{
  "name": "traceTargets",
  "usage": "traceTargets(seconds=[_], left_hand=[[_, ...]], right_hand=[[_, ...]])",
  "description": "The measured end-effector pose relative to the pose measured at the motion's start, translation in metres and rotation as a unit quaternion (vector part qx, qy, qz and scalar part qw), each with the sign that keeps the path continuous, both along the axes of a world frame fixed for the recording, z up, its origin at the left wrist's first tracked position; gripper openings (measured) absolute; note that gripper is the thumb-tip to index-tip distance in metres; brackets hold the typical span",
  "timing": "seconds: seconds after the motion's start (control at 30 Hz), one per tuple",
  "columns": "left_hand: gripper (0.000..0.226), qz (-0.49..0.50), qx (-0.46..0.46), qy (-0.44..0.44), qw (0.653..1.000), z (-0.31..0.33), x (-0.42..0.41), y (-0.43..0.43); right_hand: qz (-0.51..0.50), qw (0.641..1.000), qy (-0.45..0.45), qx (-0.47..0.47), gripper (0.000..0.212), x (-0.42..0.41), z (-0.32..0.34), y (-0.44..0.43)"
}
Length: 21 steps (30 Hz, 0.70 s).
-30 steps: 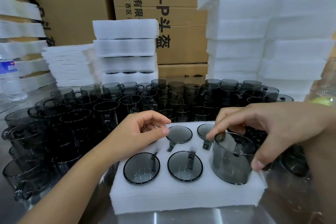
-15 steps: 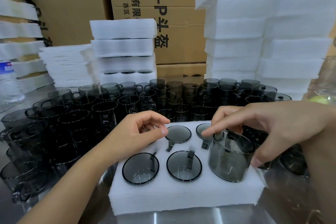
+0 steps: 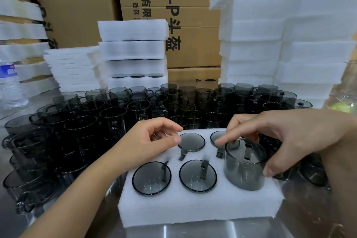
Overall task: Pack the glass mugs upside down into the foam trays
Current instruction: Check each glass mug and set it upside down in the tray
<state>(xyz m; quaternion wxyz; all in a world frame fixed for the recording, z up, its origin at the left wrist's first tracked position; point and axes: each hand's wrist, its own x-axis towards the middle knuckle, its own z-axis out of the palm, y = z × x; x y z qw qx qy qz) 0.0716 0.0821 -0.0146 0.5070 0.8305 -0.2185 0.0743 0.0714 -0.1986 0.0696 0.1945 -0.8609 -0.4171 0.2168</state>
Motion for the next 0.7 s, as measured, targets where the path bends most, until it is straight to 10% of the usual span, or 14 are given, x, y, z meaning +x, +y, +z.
traceTargets(seconds=[0.7], left_hand=[[0.025,0.005,0.008,-0.010,1.000,-0.0038,0.0036,0.0020]], right_hand=[[0.025,0.999,0.012,-0.027,0.063,0.0055,-0.0052,0.0041]])
